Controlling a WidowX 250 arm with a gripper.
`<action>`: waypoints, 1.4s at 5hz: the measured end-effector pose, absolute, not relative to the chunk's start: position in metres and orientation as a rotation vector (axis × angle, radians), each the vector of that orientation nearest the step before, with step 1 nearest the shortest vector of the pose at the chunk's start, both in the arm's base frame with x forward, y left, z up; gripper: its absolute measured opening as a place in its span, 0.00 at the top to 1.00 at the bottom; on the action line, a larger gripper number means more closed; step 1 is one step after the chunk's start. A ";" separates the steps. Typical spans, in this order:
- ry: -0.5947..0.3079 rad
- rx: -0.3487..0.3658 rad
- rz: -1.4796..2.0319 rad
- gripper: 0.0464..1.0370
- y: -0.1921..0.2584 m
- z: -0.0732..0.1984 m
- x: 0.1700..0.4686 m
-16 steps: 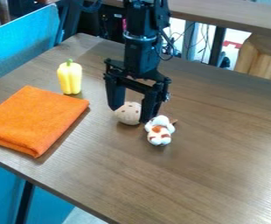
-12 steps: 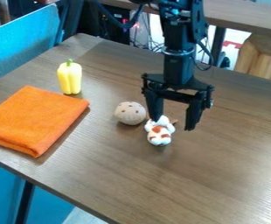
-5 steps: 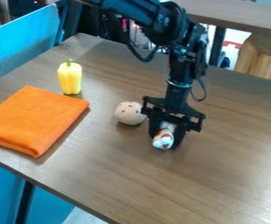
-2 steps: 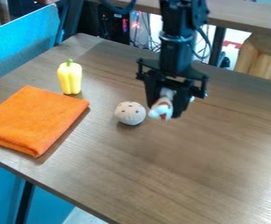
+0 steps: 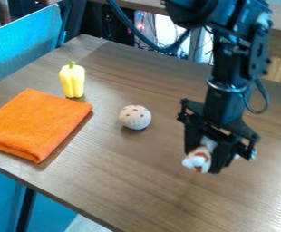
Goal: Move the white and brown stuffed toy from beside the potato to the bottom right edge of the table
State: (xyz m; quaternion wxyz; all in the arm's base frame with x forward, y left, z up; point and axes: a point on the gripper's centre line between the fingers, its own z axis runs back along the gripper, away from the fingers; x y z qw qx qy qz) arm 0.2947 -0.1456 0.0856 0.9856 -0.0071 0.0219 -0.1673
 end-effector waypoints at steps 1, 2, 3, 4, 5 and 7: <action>0.041 0.009 -0.435 0.44 -0.165 0.078 0.283; 0.063 0.032 -0.469 0.44 -0.174 0.063 0.279; 0.095 0.057 -0.483 0.44 -0.173 0.041 0.280; 0.139 0.062 -0.584 0.44 -0.172 0.036 0.279; 0.159 0.081 -0.656 0.44 -0.170 0.026 0.283; 0.195 0.066 -0.680 0.08 -0.173 0.028 0.281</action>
